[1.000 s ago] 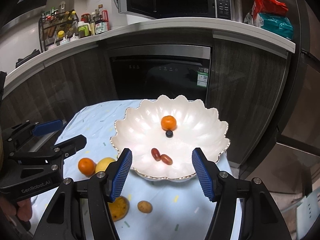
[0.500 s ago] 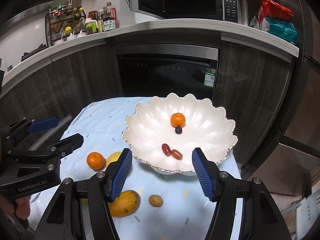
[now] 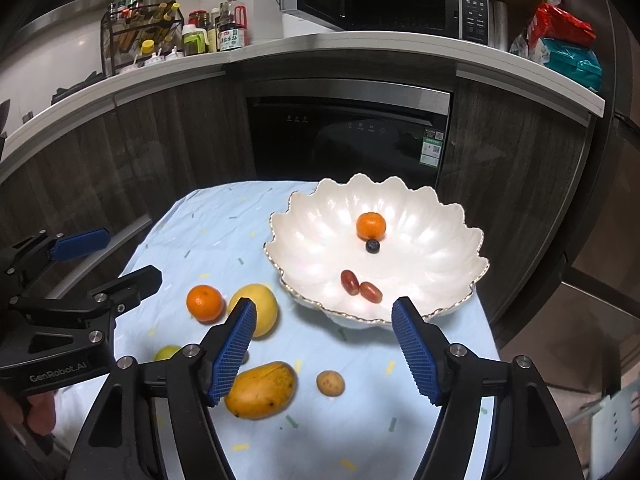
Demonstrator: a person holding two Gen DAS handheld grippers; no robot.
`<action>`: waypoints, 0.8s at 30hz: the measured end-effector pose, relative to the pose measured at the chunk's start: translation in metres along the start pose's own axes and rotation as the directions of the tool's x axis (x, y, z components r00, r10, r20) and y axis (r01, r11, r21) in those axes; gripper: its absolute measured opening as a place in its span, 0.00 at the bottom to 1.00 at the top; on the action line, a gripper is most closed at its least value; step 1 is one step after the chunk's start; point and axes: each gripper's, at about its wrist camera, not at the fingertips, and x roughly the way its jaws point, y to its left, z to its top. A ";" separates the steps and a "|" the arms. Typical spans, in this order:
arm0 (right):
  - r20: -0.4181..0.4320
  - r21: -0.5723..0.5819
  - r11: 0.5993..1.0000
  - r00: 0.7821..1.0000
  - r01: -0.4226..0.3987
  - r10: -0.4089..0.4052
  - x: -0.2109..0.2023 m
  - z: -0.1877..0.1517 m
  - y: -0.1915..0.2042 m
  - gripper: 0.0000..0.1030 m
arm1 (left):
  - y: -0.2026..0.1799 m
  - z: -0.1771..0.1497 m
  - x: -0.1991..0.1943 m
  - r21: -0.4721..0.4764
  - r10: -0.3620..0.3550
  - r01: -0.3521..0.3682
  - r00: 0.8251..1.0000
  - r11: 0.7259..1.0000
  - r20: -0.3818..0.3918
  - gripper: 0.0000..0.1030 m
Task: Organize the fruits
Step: 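Withdraw both tools from the bowl back over the remaining fruits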
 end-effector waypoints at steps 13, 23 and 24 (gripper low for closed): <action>-0.034 -0.038 0.999 0.999 -0.006 0.005 0.006 -0.013 0.015 0.72 | 0.010 -0.025 0.001 -0.011 0.008 -0.008 0.999 1.000 -0.034 0.83; -0.063 -0.058 0.998 0.998 -0.016 0.013 0.013 -0.022 0.022 0.73 | 0.014 -0.042 0.007 -0.017 0.006 -0.007 0.998 1.000 -0.070 0.84; -0.066 -0.058 0.998 0.998 -0.019 0.015 0.014 -0.023 0.022 0.73 | 0.015 -0.043 0.007 -0.018 0.005 -0.007 0.997 1.000 -0.072 0.85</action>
